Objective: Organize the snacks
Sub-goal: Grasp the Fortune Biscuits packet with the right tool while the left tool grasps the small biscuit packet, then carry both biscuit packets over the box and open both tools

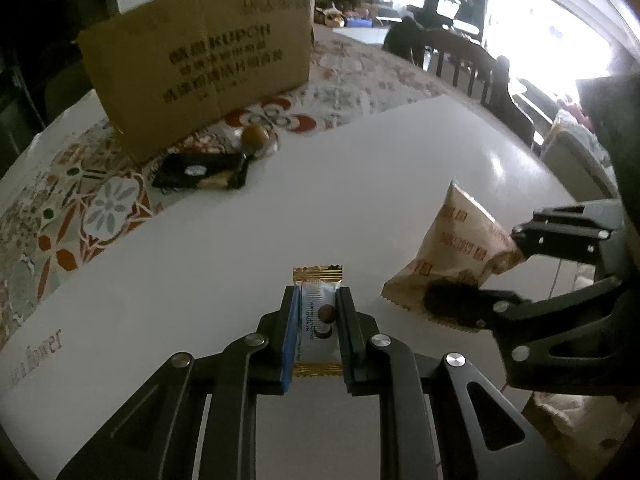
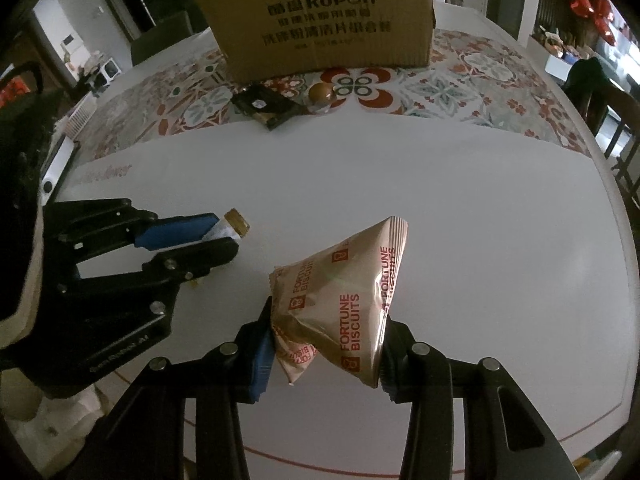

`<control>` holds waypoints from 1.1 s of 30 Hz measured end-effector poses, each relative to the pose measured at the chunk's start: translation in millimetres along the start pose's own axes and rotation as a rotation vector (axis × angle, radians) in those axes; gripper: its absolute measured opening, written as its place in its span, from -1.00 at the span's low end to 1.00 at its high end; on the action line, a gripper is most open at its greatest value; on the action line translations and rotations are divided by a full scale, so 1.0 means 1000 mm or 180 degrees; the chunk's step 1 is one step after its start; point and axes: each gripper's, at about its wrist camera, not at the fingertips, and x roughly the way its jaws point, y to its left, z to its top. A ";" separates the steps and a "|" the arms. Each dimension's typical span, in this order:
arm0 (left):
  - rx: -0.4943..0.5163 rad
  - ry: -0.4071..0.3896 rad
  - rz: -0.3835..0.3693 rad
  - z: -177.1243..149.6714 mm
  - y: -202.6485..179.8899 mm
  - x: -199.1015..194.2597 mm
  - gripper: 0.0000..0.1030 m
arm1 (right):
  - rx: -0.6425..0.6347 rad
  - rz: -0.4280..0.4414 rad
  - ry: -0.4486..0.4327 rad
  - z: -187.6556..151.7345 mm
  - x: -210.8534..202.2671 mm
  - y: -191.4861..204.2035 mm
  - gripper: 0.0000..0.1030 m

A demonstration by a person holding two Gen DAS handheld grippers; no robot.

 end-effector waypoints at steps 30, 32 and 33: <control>-0.0437 -0.0877 0.0243 0.060 0.029 -0.079 -0.63 | -0.0065 0.0030 -0.0895 0.070 -0.063 0.006 -0.15; -0.0446 -0.0928 0.0276 0.065 0.032 -0.083 -0.63 | -0.0078 0.0031 -0.0956 0.075 -0.067 0.007 -0.15; -0.0451 -0.0959 0.0295 0.068 0.033 -0.086 -0.63 | -0.0084 0.0027 -0.0999 0.080 -0.069 0.007 -0.15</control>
